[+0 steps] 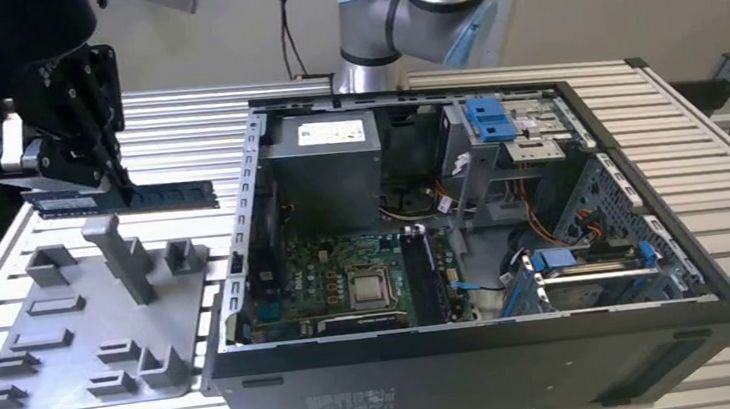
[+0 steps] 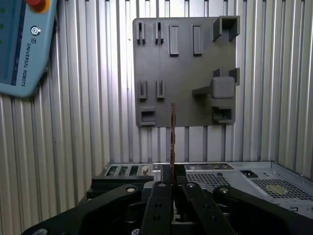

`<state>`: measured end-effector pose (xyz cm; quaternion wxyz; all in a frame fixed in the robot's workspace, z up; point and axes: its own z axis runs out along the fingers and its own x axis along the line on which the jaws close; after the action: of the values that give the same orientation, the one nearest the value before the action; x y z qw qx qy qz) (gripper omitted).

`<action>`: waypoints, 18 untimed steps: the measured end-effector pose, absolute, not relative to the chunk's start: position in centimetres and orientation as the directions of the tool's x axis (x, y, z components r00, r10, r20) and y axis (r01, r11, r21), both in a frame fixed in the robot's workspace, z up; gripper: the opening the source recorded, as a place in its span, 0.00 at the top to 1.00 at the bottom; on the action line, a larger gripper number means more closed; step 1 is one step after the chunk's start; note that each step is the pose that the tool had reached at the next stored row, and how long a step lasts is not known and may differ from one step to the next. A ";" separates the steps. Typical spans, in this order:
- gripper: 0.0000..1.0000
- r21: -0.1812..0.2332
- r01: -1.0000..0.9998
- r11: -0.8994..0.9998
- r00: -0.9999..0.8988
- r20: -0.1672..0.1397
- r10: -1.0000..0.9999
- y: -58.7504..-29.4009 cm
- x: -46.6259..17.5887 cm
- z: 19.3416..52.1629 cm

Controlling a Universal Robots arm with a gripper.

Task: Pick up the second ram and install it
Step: 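Pick up the second ram and move it above second insertion slot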

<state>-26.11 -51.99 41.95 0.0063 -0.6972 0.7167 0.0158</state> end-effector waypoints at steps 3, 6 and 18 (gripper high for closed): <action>0.86 0.014 -1.000 0.027 -0.028 -0.031 -0.999 -52.0 -25.4 42.0; 0.86 0.014 -1.000 0.027 -0.028 -0.031 -0.999 -52.0 -24.8 42.0; 0.86 0.014 -1.000 0.027 -0.028 -0.031 -0.999 -52.0 -22.4 42.0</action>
<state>-22.40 -51.99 41.96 0.0063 -0.6972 0.7167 0.0158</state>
